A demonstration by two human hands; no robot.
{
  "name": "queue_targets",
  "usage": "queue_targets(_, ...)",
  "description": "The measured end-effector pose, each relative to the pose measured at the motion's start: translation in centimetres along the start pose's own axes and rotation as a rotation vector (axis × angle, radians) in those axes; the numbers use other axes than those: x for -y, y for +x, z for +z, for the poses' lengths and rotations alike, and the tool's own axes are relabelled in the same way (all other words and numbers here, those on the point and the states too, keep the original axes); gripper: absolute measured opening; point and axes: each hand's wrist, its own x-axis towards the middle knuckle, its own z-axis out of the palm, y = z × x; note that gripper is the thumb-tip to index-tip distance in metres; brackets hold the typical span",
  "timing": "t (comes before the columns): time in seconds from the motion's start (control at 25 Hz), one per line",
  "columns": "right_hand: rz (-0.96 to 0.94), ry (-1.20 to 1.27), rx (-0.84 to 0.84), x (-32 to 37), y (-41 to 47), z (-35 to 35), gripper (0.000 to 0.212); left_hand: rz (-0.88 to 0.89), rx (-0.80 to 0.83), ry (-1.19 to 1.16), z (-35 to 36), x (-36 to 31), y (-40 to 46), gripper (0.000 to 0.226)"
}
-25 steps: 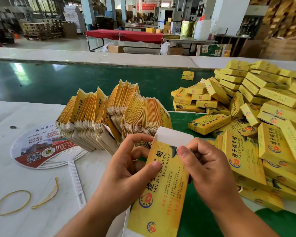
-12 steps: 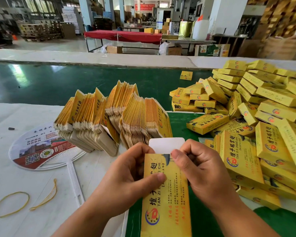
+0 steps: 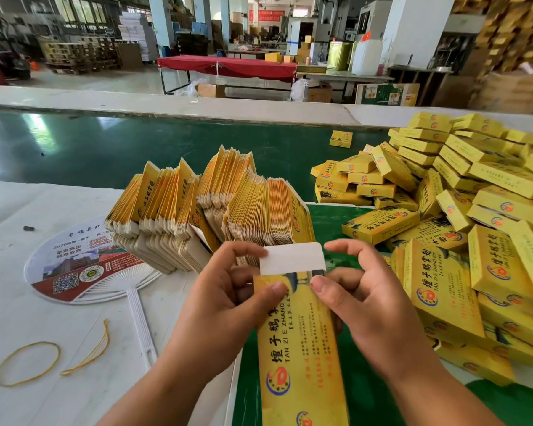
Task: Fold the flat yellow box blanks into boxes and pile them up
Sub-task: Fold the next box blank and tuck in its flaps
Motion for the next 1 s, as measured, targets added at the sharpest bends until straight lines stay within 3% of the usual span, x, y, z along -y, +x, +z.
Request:
queue_targets(0.12, 0.094, 0.068, 0.090, -0.22, -0.01, 0.08, 0.042, -0.076, -0.017, -0.059, -0.14, -0.10, 0.14, 0.061)
queue_targets(0.32, 0.107, 0.131, 0.138, -0.13, -0.05, 0.09, 0.032, -0.081, 0.065, -0.077, -0.31, -0.32, 0.17, 0.030)
queue_targets(0.44, 0.074, 0.096, 0.093, -0.07, -0.06, 0.08, 0.028, -0.038, 0.073, -0.054, -0.33, -0.04, 0.15, 0.022)
queue_targets(0.6, 0.053, 0.104, 0.105, -0.09, 0.05, -0.11, 0.025, -0.027, 0.078, -0.068, -0.35, 0.10, 0.12, 0.021)
queue_targets(0.8, 0.013, 0.085, 0.145, 0.36, -0.23, 0.14, 0.020, -0.045, 0.024, 0.018, -0.25, -0.27, -0.04, 0.039)
queue_targets(1.0, -0.010, -0.007, 0.070, 0.42, -0.19, 0.22, 0.023, -0.130, 0.075, 0.004, -0.55, -0.31, 0.13, 0.020)
